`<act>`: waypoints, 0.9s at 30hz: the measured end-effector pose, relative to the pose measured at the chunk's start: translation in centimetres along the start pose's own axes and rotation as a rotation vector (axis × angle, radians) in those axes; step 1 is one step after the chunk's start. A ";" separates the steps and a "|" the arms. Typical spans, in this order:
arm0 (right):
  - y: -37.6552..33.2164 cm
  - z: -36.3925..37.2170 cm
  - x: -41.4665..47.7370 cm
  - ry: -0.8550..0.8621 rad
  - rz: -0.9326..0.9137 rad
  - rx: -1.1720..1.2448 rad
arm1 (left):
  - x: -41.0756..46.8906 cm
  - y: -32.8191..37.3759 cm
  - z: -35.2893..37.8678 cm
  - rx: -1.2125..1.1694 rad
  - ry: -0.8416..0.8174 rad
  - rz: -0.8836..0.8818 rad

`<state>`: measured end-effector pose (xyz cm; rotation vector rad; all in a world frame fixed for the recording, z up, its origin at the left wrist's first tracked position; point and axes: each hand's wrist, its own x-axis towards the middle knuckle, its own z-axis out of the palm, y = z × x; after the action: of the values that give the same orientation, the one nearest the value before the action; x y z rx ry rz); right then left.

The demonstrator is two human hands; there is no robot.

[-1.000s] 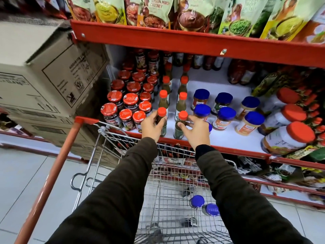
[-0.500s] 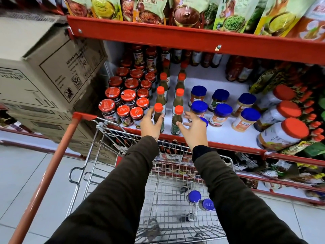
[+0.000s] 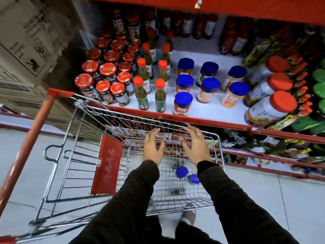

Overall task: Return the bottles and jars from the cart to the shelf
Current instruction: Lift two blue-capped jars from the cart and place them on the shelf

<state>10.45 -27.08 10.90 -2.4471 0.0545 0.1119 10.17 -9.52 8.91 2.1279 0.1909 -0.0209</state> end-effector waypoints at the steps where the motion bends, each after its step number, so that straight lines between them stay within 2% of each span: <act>1: 1.5 0.2 -0.7 -0.045 0.038 -0.012 | -0.7 -0.6 0.9 0.025 -0.055 -0.027; 5: 7.5 0.9 -3.1 -0.194 0.187 -0.024 | -3.1 -3.6 4.2 0.119 -0.186 -0.129; 11: 15.1 4.5 -4.8 -0.544 0.415 -0.051 | -5.0 -8.2 9.2 0.231 -0.377 -0.244; 15: 18.5 8.0 -5.2 -0.685 0.439 -0.071 | -5.2 -11.3 12.6 0.218 -0.471 -0.325; 20: 21.5 11.4 -4.2 -0.674 0.355 -0.137 | -4.8 -14.4 17.2 0.220 -0.500 -0.386; 27: 22.6 12.8 -3.3 -0.635 0.225 -0.226 | -4.3 -15.5 20.0 0.228 -0.423 -0.353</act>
<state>4.72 -36.23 -12.93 -2.5030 0.0357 1.0314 4.86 -18.82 -14.40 2.2325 0.3208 -0.7231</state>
